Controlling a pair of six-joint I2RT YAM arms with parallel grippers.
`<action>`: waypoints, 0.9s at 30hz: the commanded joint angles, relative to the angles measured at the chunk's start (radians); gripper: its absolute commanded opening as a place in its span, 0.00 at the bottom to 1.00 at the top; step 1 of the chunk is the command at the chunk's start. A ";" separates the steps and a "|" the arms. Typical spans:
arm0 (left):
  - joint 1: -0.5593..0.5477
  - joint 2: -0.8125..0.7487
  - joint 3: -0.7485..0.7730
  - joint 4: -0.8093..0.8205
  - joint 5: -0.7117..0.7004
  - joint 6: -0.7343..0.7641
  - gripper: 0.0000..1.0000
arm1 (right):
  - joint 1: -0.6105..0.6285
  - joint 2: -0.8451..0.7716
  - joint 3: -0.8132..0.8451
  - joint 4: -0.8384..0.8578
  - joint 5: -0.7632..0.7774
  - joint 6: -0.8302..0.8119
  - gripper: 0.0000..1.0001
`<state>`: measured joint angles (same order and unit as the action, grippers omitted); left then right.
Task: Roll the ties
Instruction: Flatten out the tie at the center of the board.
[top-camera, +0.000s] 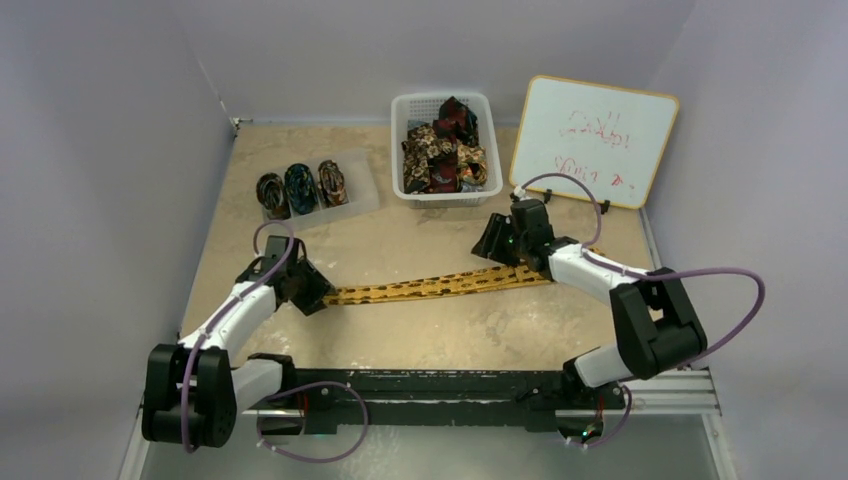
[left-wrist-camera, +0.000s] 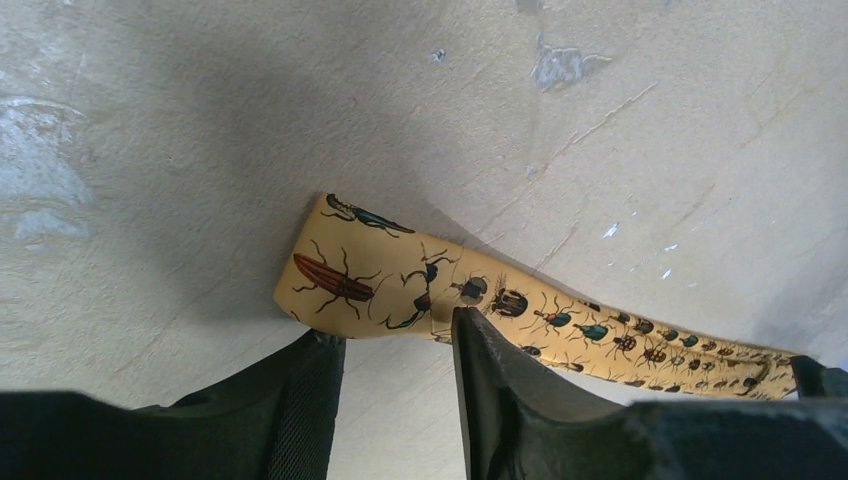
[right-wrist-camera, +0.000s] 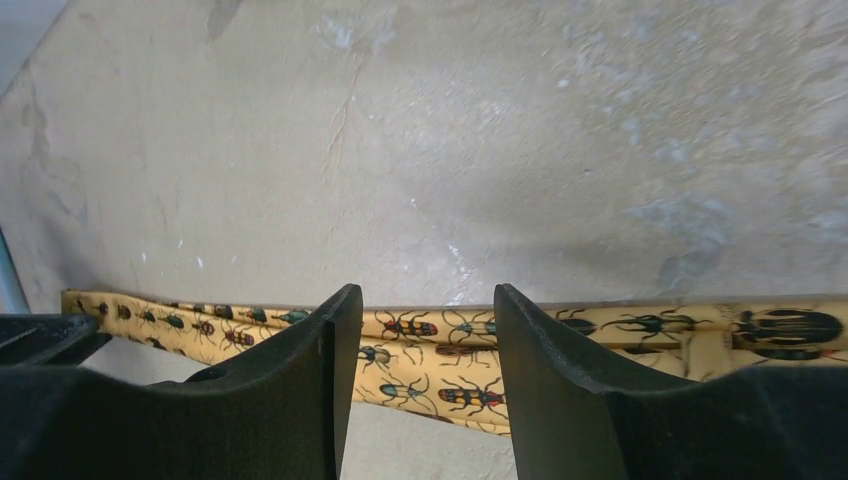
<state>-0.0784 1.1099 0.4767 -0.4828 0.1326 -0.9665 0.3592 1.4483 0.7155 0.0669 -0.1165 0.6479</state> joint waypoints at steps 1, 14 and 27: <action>0.013 0.003 0.019 0.026 -0.049 -0.008 0.39 | 0.029 0.007 -0.011 0.060 -0.024 0.028 0.54; 0.041 0.000 0.007 0.015 -0.091 -0.010 0.00 | 0.067 0.065 0.018 0.031 -0.079 -0.009 0.54; 0.155 -0.051 -0.009 -0.014 -0.068 -0.013 0.00 | 0.069 -0.001 0.015 -0.075 0.137 0.036 0.59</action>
<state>0.0467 1.0836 0.4763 -0.4992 0.0628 -0.9771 0.4255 1.4979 0.7113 0.0605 -0.1078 0.6563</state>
